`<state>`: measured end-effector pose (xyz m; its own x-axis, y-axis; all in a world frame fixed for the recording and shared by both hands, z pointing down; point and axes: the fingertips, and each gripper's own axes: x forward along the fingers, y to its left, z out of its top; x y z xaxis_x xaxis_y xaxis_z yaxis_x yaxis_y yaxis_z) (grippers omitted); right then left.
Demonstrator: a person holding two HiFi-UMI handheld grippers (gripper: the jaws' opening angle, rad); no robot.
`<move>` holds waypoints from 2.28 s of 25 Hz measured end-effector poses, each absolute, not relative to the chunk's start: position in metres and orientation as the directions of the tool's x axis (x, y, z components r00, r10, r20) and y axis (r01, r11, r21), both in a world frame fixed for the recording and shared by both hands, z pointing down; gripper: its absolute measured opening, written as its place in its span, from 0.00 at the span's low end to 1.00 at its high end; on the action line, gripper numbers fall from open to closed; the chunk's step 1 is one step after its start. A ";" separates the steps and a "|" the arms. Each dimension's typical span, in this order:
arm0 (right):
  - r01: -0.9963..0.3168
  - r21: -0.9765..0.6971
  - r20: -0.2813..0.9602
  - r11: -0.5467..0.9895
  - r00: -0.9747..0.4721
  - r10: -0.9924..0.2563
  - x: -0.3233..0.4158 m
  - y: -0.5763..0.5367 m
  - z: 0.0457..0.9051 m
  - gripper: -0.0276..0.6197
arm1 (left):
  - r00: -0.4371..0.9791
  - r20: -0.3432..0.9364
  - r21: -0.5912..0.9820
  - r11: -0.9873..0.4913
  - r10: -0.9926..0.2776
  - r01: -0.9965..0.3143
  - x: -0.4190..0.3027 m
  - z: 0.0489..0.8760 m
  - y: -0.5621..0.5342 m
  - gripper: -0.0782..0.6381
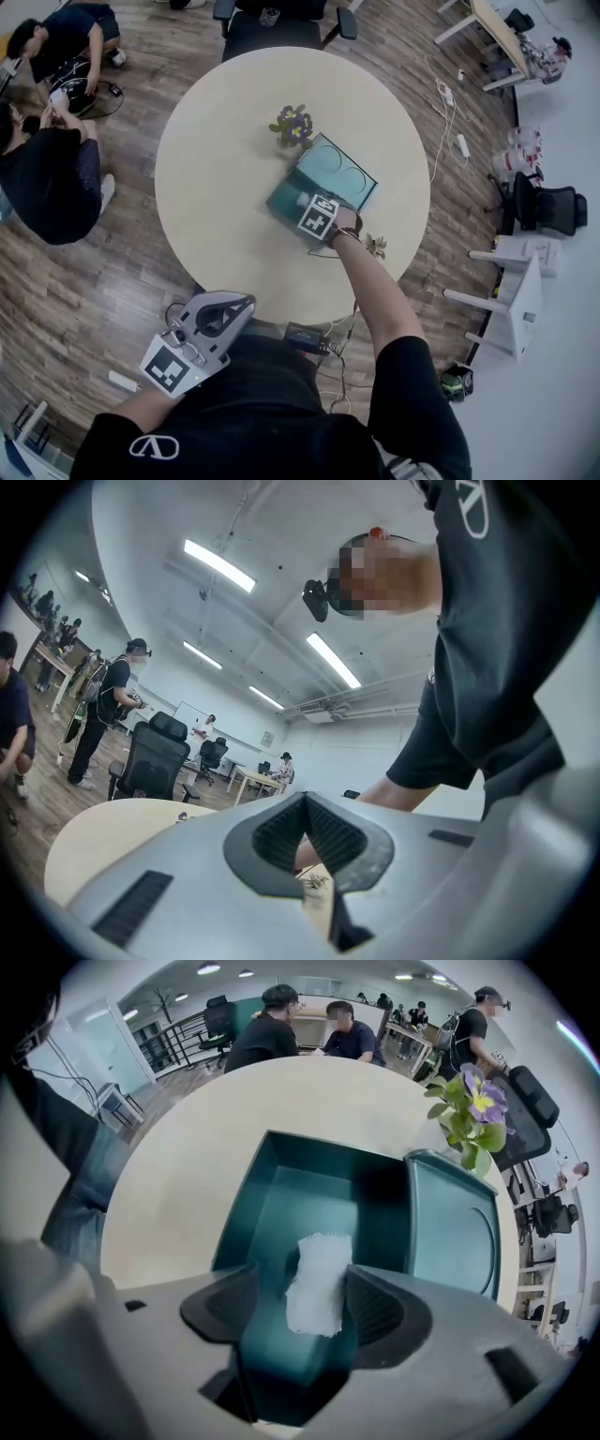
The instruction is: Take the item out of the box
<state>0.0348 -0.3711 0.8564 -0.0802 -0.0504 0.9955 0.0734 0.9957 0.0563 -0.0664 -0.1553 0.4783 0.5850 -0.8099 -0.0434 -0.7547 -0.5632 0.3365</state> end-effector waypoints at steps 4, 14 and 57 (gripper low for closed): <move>0.090 0.044 0.998 0.995 -0.049 -0.039 0.035 -0.370 0.865 0.48 | 0.590 -0.039 0.342 -0.566 -0.807 -0.751 -0.065 0.482 -0.153 0.12; 0.196 0.057 0.997 0.979 0.048 -0.067 0.044 -0.367 0.881 0.33 | 0.588 -0.020 0.346 -0.558 -0.808 -0.755 -0.068 0.489 -0.146 0.12; -0.451 0.589 0.337 0.671 -0.617 -0.711 0.085 -0.287 0.371 0.32 | 0.752 -0.162 0.100 -0.769 -0.639 -0.632 -0.006 0.381 -0.197 0.12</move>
<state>0.0845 -0.2873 0.3711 -0.6175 -0.7107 0.3370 -0.4507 0.6708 0.5890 -0.0057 -0.1972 0.3808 0.7520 -0.6390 -0.1619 -0.6316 -0.7688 0.1002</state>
